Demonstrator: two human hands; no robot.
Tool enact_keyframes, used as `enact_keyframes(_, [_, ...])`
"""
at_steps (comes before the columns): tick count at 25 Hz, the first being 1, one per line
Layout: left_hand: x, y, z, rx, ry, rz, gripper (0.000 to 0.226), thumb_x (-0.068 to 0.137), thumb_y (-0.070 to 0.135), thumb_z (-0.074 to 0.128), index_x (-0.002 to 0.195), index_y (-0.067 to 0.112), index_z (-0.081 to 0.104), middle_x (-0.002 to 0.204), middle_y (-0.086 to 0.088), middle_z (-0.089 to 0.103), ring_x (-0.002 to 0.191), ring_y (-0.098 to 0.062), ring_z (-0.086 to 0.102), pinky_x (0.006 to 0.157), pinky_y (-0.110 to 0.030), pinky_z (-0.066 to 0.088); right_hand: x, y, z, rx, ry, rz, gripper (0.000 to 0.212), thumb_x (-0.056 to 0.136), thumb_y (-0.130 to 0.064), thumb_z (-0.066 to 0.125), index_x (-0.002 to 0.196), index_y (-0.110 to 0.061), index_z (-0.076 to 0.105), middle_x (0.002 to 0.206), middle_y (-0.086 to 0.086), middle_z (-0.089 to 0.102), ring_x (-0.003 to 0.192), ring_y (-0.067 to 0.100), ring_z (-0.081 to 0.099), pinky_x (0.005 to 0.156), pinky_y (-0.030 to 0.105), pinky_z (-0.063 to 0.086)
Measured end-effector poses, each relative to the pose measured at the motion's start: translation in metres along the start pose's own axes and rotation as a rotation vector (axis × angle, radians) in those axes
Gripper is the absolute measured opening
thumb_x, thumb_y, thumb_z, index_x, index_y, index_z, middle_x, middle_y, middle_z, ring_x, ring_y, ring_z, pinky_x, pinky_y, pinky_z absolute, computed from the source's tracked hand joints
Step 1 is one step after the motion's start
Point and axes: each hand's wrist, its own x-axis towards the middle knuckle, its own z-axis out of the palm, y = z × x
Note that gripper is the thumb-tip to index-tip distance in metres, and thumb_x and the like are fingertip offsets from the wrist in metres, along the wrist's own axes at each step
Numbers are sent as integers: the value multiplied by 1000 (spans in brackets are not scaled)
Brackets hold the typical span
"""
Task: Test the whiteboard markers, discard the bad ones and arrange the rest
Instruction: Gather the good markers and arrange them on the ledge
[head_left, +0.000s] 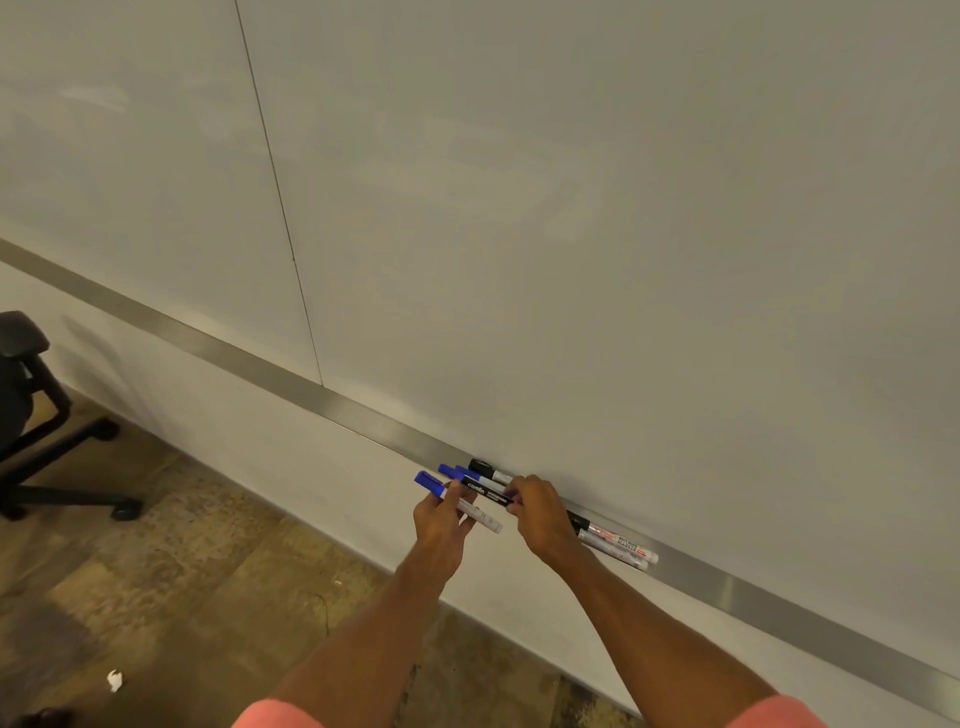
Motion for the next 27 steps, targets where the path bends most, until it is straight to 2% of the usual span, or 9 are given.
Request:
enact_keyframes(3, [-3,1,0,-16,-74,15,16,94,8,52,103,-4,56,102,-22,63,93,-36,64,68,-38,58,-5,-5,-1,70,-8,-48,21,90,-9,58,110,-10,64,110,9,62,97,14,55,77,17,44])
enact_keyframes(6, [-2,1,-3,-5,-96,18,23,92,8,54,111,-6,55,107,-24,64,91,-35,66,63,-37,60,-7,-5,-5,98,-33,-109,23,91,-10,58,113,-8,64,111,10,63,89,9,54,67,5,37])
enact_keyframes(8, [-1,1,-5,-4,-85,24,24,92,7,55,112,-5,54,107,-23,64,91,-35,66,63,-38,59,-7,-5,-7,87,-52,-139,25,94,-14,55,117,-9,64,111,9,64,93,13,58,70,7,40])
enact_keyframes(11, [0,3,-8,-20,-51,28,16,91,6,56,104,-2,56,100,-21,65,91,-35,65,62,-39,58,-1,-2,-7,3,-2,-92,25,96,-21,52,116,-13,63,112,9,63,100,17,58,81,22,48])
enact_keyframes(13, [2,3,-10,-12,-25,29,12,90,6,58,100,0,56,97,-20,66,91,-36,65,58,-37,59,2,1,-8,-113,-1,-42,25,95,-19,53,119,-14,60,115,8,58,105,18,53,85,28,48])
enact_keyframes(20, [9,2,-14,31,8,11,4,90,8,59,92,5,57,92,-16,66,84,-31,66,64,-38,54,11,-2,-7,-276,-35,-65,29,94,-24,55,121,-14,56,116,8,55,107,19,52,83,29,46])
enact_keyframes(25, [14,3,-15,43,24,-6,8,90,8,58,96,3,57,95,-17,66,88,-33,65,79,-46,53,12,-3,-3,-310,-39,-65,27,94,-25,56,118,-12,58,113,8,60,103,19,57,84,30,50])
enact_keyframes(27, [15,4,-15,34,15,-13,9,91,8,58,97,2,57,96,-18,67,87,-32,66,76,-44,54,13,-2,-1,-303,-30,-28,25,95,-23,54,115,-10,60,111,8,61,100,21,60,82,31,50])
